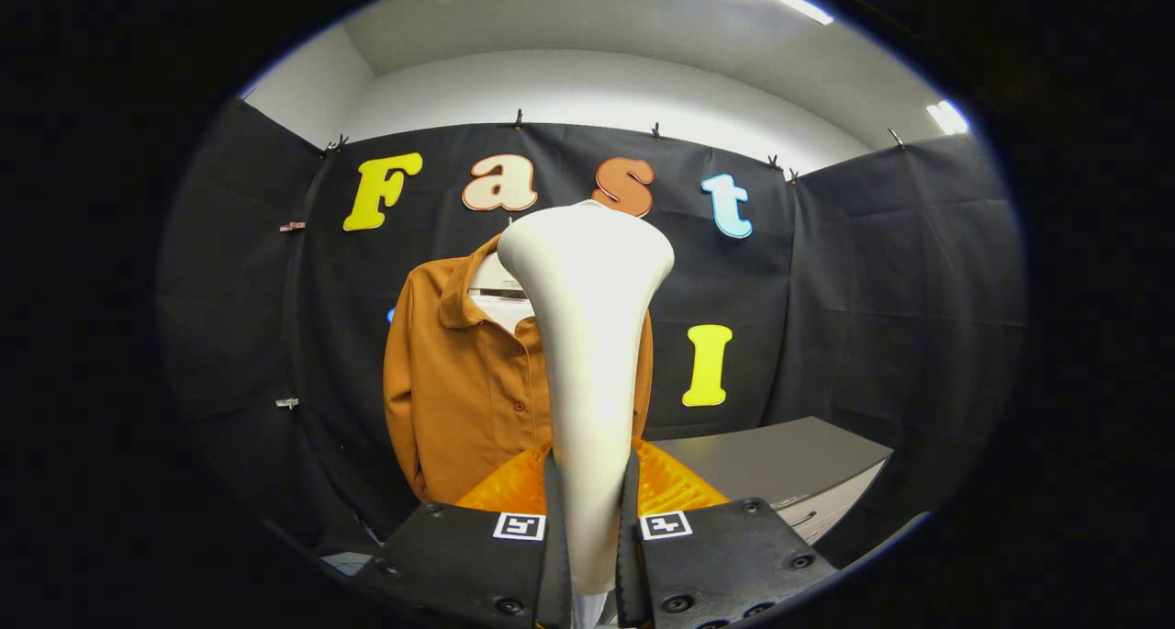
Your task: Iron the clothes twice with a garment steamer, once on the left side and once on the right side.
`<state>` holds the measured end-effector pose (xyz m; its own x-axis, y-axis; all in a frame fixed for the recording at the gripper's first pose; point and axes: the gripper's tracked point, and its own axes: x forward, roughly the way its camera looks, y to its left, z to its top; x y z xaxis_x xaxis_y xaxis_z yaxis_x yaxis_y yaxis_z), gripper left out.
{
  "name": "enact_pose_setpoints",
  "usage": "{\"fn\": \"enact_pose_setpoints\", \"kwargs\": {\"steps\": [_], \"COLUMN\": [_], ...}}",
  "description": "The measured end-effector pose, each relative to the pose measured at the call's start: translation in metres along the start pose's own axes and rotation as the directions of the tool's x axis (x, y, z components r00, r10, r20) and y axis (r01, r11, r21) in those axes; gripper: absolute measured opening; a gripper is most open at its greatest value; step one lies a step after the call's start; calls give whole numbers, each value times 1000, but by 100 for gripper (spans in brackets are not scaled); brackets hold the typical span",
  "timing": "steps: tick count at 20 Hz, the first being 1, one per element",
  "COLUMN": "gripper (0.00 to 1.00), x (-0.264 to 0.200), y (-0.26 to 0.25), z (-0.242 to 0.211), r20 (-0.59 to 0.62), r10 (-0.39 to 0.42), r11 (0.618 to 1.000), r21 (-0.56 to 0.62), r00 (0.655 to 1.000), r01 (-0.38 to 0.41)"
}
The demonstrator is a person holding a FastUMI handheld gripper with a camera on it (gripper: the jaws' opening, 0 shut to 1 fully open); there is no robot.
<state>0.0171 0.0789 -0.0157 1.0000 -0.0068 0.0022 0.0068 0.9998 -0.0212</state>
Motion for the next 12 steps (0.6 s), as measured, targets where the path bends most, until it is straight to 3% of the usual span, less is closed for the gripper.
{"fn": "enact_pose_setpoints", "kwargs": {"steps": [12], "gripper": [23], "x": [-1], "y": [7], "z": [5], "r20": [10], "r10": [10], "r11": [1000], "r21": [5], "r00": [1000], "r01": [-10]}}
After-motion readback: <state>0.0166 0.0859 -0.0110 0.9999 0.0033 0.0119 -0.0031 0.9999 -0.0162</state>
